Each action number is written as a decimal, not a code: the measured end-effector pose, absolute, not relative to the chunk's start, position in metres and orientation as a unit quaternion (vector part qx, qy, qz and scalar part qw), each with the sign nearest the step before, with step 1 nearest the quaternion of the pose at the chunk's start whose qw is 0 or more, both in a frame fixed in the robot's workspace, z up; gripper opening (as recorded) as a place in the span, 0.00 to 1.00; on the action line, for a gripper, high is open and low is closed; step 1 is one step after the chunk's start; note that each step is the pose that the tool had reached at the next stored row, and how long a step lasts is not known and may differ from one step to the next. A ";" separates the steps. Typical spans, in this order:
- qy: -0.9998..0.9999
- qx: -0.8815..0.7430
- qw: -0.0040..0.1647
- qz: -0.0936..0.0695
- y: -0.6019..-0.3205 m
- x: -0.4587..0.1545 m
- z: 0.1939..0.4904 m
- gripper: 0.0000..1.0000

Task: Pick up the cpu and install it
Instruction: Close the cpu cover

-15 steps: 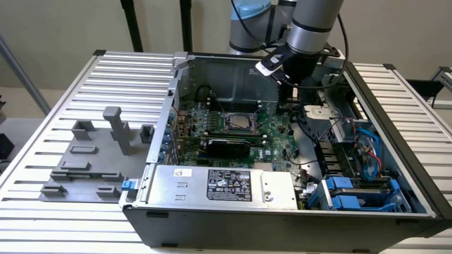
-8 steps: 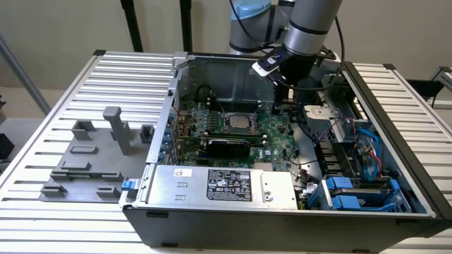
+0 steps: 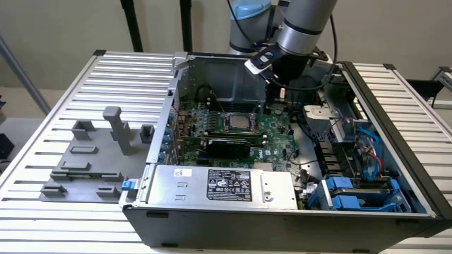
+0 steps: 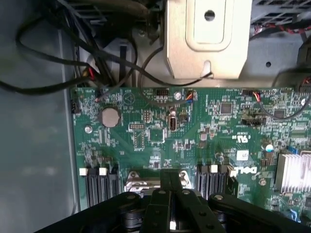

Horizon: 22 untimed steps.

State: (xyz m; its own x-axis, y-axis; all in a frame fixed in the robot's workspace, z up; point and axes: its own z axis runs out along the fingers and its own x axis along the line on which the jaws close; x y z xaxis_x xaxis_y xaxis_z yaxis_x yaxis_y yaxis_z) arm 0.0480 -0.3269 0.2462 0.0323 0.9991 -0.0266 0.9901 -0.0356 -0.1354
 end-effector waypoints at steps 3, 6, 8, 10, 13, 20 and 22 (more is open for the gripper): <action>-0.693 -0.717 0.045 0.062 -0.327 0.040 0.246 0.11; -0.693 -0.716 0.049 0.067 -0.327 0.031 0.246 0.11; -0.692 -0.716 0.053 0.070 -0.327 0.024 0.246 0.11; -0.692 -0.716 0.056 0.073 -0.327 0.017 0.246 0.11; -0.692 -0.715 0.060 0.078 -0.327 0.006 0.246 0.11; -0.691 -0.714 0.069 0.087 -0.327 -0.022 0.245 0.11; -0.691 -0.714 0.072 0.090 -0.327 -0.030 0.245 0.11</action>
State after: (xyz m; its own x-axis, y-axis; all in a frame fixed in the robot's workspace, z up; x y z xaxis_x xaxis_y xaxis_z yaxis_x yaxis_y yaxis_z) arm -0.0299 -0.3270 0.2448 0.0296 0.9991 -0.0296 0.9733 -0.0356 -0.2266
